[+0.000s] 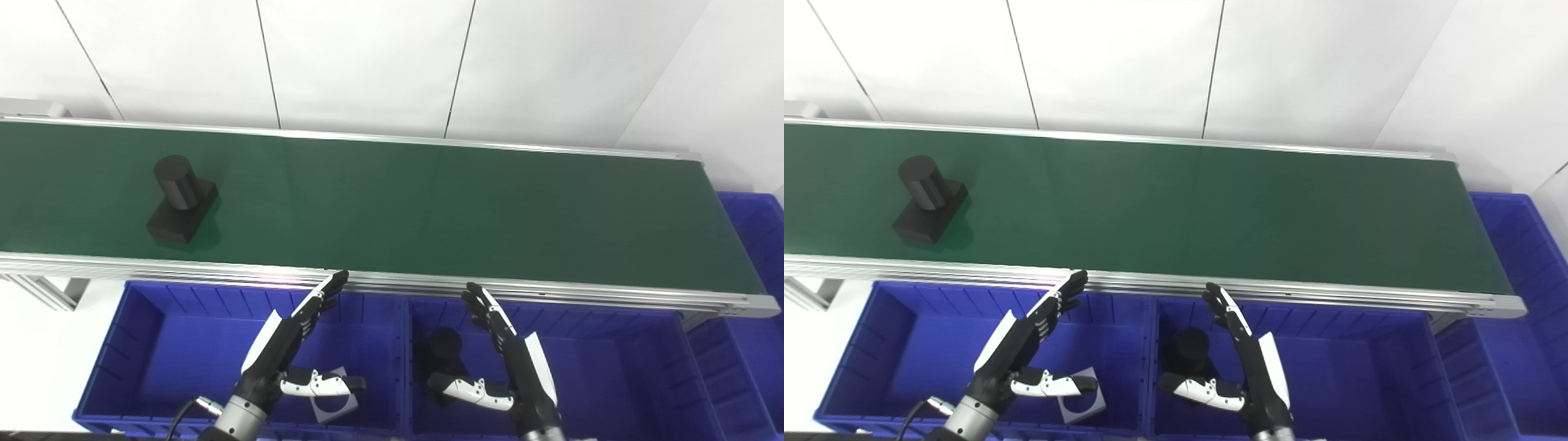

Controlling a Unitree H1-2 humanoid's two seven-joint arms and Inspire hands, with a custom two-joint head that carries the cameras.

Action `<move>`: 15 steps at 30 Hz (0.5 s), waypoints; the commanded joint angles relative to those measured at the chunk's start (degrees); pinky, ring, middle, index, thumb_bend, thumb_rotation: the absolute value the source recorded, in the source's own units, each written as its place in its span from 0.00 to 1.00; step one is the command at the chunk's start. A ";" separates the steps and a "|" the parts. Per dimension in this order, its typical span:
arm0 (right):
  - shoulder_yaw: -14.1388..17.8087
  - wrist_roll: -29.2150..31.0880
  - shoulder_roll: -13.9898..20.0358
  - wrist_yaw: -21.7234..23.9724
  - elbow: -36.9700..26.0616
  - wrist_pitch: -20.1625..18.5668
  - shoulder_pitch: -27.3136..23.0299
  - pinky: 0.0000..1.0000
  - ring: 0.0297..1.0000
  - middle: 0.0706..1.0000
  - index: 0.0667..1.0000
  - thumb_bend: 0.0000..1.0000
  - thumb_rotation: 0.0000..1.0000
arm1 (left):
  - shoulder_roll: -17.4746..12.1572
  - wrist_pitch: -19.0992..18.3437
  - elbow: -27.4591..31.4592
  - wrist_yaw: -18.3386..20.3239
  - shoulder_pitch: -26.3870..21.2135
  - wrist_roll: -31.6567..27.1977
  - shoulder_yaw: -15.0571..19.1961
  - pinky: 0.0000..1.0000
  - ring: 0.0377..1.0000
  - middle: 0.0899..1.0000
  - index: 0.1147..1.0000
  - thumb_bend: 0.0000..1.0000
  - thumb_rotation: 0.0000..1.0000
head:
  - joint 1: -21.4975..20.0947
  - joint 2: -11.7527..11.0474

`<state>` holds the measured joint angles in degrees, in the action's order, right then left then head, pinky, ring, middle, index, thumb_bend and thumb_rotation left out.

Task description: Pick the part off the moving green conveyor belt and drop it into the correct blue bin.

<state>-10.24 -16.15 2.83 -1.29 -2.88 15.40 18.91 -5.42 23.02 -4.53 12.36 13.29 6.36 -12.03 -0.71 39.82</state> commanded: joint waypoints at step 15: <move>1.35 4.67 3.56 0.27 2.44 7.28 -0.96 0.85 0.89 0.90 0.93 0.82 0.27 | 0.23 3.88 -6.60 -10.58 -3.21 6.78 -7.39 0.90 0.93 0.93 0.91 0.84 0.38 | 10.92 -7.20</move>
<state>-9.15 -12.14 6.27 -1.04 0.44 18.85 18.66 -5.16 24.73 -11.56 3.20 11.09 13.22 -19.13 10.19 32.61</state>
